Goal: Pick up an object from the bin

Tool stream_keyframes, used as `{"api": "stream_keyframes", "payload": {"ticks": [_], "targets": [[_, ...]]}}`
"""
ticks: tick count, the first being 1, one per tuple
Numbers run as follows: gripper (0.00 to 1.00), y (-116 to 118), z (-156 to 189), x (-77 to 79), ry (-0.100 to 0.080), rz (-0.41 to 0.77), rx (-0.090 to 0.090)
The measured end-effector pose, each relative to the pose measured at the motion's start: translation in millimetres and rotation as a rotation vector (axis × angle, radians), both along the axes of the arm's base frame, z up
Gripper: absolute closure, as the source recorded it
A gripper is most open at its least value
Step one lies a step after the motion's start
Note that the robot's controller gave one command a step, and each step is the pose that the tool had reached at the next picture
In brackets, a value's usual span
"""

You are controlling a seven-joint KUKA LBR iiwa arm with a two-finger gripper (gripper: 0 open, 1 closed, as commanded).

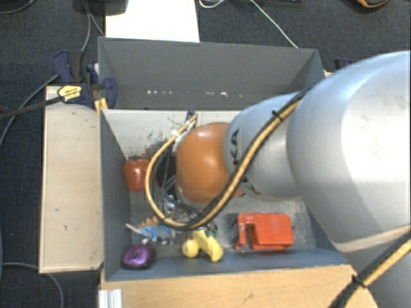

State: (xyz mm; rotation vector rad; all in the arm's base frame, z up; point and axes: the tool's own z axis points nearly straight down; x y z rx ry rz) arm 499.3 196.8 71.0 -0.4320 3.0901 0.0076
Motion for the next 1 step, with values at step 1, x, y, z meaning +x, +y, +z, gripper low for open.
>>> {"api": "stream_keyframes", "payload": {"ticks": [1], "targets": [[1.0,-0.2,-0.2,7.0,0.0,-0.041,0.0]]}}
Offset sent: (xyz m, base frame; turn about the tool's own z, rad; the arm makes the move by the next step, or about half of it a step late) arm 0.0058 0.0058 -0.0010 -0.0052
